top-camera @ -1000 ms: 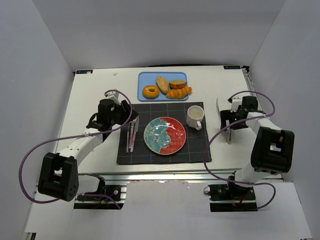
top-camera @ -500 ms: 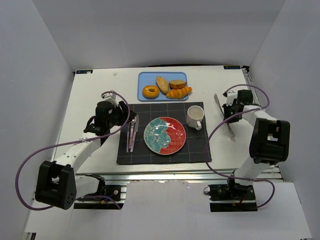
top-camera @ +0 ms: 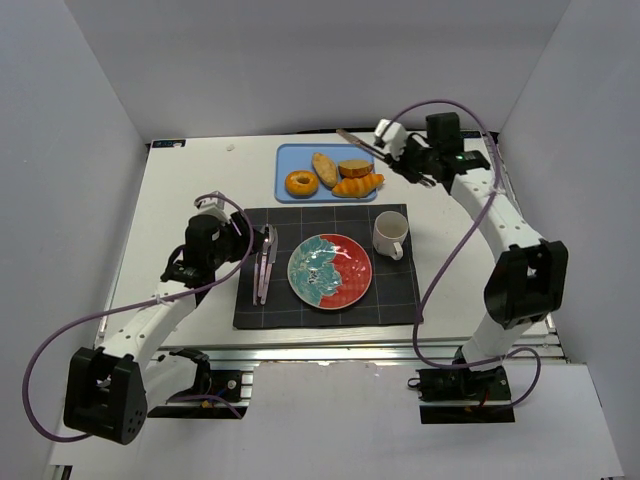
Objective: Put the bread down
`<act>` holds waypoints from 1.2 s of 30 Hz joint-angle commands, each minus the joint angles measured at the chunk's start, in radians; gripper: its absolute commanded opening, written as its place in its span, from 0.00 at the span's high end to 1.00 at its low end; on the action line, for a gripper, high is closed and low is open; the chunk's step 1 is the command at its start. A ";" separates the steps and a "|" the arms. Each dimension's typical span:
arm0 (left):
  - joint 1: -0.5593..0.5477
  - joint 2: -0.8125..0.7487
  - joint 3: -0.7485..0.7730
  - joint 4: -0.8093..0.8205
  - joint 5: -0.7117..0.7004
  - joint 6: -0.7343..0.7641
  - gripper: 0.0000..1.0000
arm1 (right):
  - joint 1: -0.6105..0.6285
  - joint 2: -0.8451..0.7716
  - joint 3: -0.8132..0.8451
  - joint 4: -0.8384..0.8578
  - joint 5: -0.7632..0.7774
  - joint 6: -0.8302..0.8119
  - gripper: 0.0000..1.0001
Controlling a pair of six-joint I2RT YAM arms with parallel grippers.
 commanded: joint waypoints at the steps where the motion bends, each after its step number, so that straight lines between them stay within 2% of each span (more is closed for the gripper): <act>1: -0.001 -0.029 0.002 -0.016 -0.026 -0.004 0.36 | 0.082 0.076 0.094 -0.052 0.040 -0.151 0.69; 6: -0.003 -0.043 0.004 -0.033 -0.039 -0.001 0.36 | 0.191 0.153 0.164 -0.045 0.101 -0.214 0.61; 12: -0.001 -0.062 -0.001 -0.084 -0.068 0.012 0.36 | 0.248 0.271 0.292 -0.114 0.136 -0.254 0.56; 19: -0.001 -0.098 -0.028 -0.097 -0.086 0.006 0.36 | 0.280 0.342 0.353 -0.140 0.161 -0.274 0.52; 36: -0.001 -0.091 -0.019 -0.105 -0.092 0.018 0.36 | 0.321 0.443 0.399 -0.140 0.215 -0.294 0.51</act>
